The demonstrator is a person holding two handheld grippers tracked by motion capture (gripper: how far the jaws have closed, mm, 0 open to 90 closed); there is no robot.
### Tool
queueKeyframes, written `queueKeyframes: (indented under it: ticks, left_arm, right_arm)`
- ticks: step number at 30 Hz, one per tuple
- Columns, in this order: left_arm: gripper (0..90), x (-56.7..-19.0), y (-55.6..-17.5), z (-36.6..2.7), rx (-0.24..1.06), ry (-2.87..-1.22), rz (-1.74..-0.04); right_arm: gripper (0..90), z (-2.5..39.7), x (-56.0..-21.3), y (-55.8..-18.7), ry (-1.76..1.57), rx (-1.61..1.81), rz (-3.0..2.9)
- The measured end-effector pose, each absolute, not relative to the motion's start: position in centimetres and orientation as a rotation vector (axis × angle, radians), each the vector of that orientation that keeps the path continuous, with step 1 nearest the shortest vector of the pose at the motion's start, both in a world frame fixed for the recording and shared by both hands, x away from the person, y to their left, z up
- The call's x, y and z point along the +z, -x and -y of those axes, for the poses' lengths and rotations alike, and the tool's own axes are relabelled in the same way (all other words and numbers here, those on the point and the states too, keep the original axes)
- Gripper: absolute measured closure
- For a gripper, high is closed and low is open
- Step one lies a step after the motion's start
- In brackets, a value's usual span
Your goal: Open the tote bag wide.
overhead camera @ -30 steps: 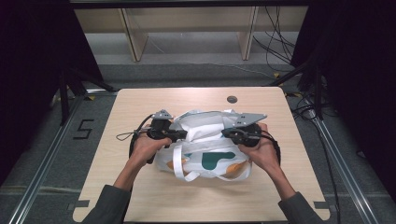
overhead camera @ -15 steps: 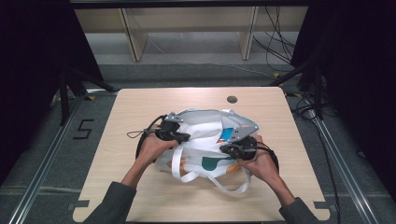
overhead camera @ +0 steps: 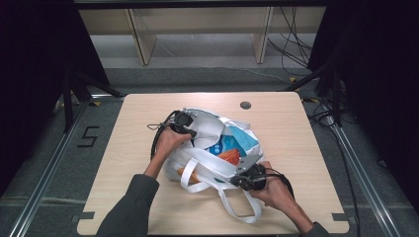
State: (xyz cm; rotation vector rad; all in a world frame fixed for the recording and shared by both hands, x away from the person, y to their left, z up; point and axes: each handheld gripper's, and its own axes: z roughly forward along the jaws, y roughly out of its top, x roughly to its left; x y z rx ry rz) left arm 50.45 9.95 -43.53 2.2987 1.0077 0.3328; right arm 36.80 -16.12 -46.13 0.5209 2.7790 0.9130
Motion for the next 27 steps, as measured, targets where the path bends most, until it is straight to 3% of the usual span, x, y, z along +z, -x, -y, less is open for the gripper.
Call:
queueKeyframes:
  ticks: [6,11,12,17,26,27]
  left_arm:
    - [87.2,-42.3,-46.6,-11.4,0.225,-2.243,-0.875]
    - [88.4,-43.0,-44.8,-12.0,0.179,-2.245,-0.833]
    - [88.4,-43.0,-44.5,-12.0,0.181,-2.248,-0.826]
    - [89.3,-43.3,-43.1,-11.7,0.185,-2.389,-0.741]
    - [89.7,-44.9,-40.8,-12.6,0.193,-2.374,-0.711]
    - [89.7,-45.2,-40.0,-12.2,0.242,-2.368,-0.724]
  right_arm:
    - [90.0,17.4,-42.4,-37.4,-0.543,1.102,-2.611]
    - [90.0,18.4,-39.5,-39.5,-0.596,1.112,-2.43]
    - [90.0,19.0,-39.1,-41.3,-0.655,1.11,-2.396]
    - [90.0,18.9,-39.9,-44.6,-0.714,1.056,-2.441]
    - [90.0,19.3,-43.9,-50.0,-0.889,0.76,-2.462]
    - [90.0,19.6,-44.4,-50.6,-0.933,0.774,-2.493]
